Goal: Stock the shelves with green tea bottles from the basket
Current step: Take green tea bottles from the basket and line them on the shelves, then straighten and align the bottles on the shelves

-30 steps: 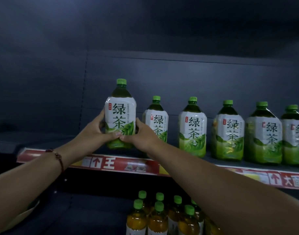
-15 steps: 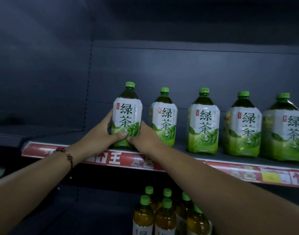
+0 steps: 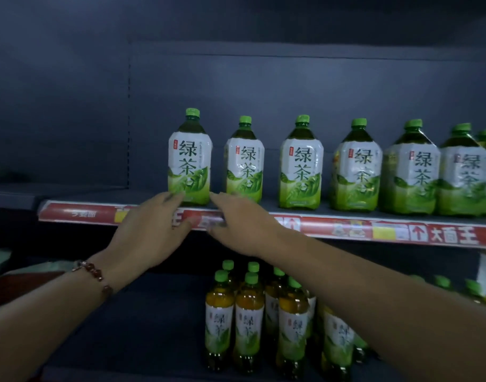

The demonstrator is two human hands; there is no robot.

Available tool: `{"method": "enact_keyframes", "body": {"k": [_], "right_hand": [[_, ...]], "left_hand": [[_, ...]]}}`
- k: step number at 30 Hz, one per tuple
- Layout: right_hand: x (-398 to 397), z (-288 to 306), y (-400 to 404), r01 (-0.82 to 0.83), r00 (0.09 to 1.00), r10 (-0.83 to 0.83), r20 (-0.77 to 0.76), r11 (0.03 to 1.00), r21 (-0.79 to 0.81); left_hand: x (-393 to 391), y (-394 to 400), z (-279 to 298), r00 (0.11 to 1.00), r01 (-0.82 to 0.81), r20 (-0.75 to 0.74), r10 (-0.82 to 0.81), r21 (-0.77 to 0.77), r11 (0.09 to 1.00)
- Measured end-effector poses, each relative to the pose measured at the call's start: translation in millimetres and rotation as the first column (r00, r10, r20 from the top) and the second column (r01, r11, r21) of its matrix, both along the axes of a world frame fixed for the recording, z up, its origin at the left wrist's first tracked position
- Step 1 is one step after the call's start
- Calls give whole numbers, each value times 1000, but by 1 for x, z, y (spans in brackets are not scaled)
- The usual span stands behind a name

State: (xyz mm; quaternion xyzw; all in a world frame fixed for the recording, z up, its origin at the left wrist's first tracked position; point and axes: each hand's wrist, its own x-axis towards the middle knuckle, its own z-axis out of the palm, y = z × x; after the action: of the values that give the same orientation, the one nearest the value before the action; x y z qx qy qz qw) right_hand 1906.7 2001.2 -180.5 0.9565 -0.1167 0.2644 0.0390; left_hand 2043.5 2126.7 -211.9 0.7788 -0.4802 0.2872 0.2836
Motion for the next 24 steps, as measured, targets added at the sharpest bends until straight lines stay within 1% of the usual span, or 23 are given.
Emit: {"method": "enact_keyframes", "body": {"k": [3,6,10,16,22,24], "right_hand": [[-27,-21,0,41,997,-53,-64,985,-166],[-53,-46,-2,48,993,-68,-93,978,-204],[-90,-85,-9,110,978,-132,-159,984,-141],[-154,-145,-40,286,923,-286,-256,957,-38],[-225,-187,-77,466,853,-421,-309,881,85],[-243,-195,-87,510,833,-450,-322,850,131]], "left_hand": [[-18,6,-28,989,-25,148,15,67,997],[-34,5,-53,979,-14,202,-13,130,991],[-63,-4,-85,993,19,110,-47,243,970],[-112,-38,-133,985,126,64,-159,362,924],[-167,-92,-174,961,254,5,-278,386,887],[-183,-111,-183,949,282,18,-314,388,878]]}}
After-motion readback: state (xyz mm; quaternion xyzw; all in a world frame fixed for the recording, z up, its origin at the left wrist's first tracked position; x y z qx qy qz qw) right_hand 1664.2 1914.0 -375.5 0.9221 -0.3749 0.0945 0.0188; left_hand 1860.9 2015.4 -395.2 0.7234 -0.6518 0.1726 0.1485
